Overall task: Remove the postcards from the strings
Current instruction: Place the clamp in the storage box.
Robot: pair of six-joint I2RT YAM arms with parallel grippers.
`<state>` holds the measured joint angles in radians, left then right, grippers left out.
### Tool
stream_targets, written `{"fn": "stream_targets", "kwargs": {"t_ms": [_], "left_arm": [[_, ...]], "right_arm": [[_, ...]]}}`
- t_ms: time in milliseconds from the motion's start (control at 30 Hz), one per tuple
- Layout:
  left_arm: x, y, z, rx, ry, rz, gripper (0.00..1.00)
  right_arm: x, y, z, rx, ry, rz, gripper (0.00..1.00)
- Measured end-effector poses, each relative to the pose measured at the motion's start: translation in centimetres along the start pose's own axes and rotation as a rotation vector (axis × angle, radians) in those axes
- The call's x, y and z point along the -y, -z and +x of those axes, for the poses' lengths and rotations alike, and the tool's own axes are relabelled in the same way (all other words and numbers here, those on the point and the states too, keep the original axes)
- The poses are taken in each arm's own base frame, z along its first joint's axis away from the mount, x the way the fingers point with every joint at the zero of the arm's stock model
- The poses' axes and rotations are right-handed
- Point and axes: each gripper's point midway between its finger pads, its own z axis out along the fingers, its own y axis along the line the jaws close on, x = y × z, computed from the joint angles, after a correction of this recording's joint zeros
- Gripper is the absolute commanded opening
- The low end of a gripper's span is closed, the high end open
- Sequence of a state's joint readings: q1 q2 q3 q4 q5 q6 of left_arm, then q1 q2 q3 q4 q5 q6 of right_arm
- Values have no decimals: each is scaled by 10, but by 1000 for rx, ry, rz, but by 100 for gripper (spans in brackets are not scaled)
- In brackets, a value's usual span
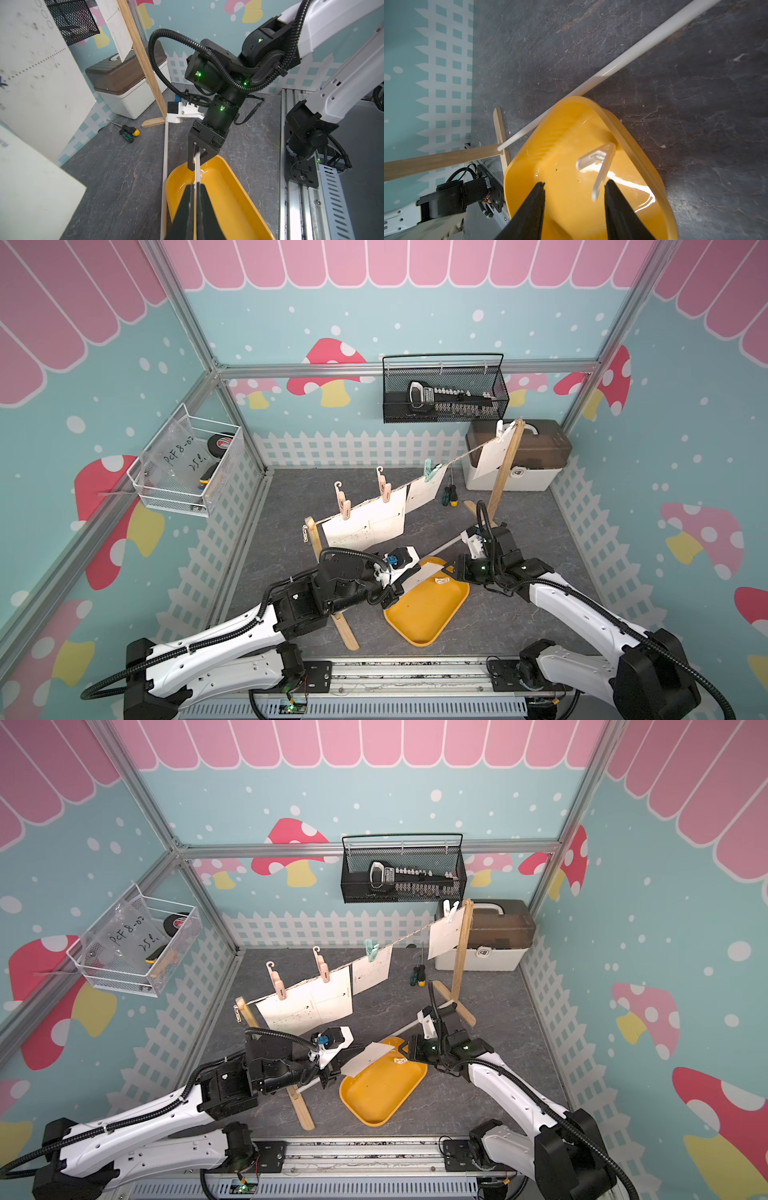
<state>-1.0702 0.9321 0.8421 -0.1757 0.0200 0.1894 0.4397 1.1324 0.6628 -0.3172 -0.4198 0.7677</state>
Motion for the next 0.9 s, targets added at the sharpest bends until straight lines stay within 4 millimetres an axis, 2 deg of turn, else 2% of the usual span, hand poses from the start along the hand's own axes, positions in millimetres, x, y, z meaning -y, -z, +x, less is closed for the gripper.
{"fn": "stream_targets", "kwargs": {"t_ms": [267,367,467,567,733,900], "left_arm": [[0,-6,1,-1,0,0,11],[0,-9,3,-10,1,1,26],[-2,-10,8,-30,11,-12,42],[-3,-10,16,-69,32,-23,48],[-2,-6,26,-130,96,-19,61],[2,6,33,-163,191,-10,76]], "right_arm": [[7,2,-7,29,-14,55,58],[-1,12,-20,67,3,63,63],[-21,30,-39,128,62,38,68],[-39,44,-51,165,129,6,70],[-41,43,-41,106,185,-7,74],[-38,26,-23,-8,218,-29,76]]}}
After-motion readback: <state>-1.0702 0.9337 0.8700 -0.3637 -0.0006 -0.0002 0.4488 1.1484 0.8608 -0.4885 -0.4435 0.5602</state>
